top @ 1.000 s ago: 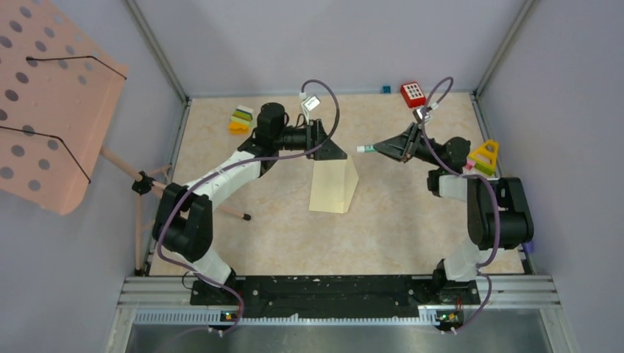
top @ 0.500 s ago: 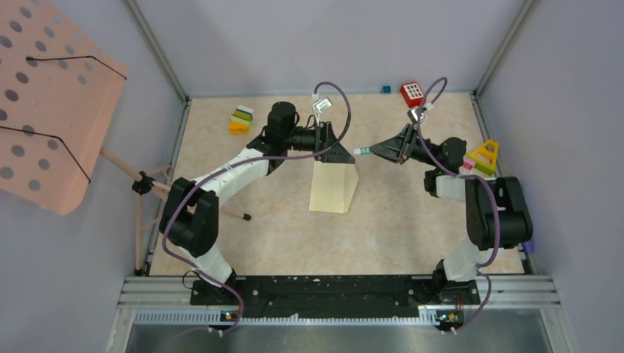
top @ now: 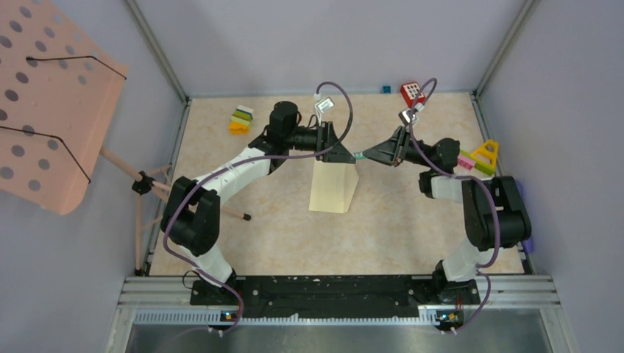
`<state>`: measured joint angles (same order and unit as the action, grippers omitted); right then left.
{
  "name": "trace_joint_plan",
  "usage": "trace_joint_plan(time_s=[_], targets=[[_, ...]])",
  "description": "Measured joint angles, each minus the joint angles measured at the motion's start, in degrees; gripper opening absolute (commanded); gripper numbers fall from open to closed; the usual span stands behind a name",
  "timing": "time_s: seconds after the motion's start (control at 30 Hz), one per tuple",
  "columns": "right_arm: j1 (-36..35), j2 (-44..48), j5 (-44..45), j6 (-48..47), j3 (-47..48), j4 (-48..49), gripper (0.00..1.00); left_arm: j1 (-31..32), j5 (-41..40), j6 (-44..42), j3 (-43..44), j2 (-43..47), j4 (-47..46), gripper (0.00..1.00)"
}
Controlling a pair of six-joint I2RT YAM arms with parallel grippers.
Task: Place the letter into the envelope and seal it
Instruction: Open the solid glue cap from the solid glue.
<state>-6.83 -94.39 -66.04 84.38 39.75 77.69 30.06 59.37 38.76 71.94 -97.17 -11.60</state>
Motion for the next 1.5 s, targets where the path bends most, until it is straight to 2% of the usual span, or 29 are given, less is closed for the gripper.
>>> trace_joint_plan(time_s=[0.13, 0.3, 0.67, 0.9, 1.0, 1.2, 1.33, 1.5], targets=[[-0.9, 0.0, -0.28, -0.72, 0.02, -0.72, 0.0, 0.04, 0.07, 0.17, 0.04, -0.04, -0.11, 0.33], [-0.9, -0.04, -0.44, -1.03, 0.15, -0.9, 0.0, -0.26, 0.22, 0.61, 0.02, -0.87, -0.24, 0.0], [0.74, -1.57, -1.53, 0.98, 0.5, 1.38, 0.0, -0.33, -0.59, 1.51, -0.11, -0.87, -1.33, 0.0], [1.66, -1.66, -1.97, 2.1, 0.48, 3.45, 0.0, -0.02, -1.92, 7.67, -3.1, -0.87, -9.94, 0.0], [1.66, -0.5, -1.57, -0.94, 0.44, 0.48, 0.0, -0.02, -3.13, 7.74, -3.32, -0.87, -9.51, 0.0], [1.64, 5.01, -0.26, -13.4, 0.42, -13.31, 0.0, -0.02, -4.15, 6.93, -3.41, -0.83, -8.24, 0.0], [1.6, 7.17, 0.02, -16.22, 0.28, -13.7, 0.0, -0.13, -3.15, 15.19, -7.08, -0.83, -19.06, 0.0], [1.57, 6.78, -0.28, -13.79, -0.11, -9.33, 0.0, -0.13, -2.73, 20.5, -8.74, -0.83, -24.96, 0.0]])
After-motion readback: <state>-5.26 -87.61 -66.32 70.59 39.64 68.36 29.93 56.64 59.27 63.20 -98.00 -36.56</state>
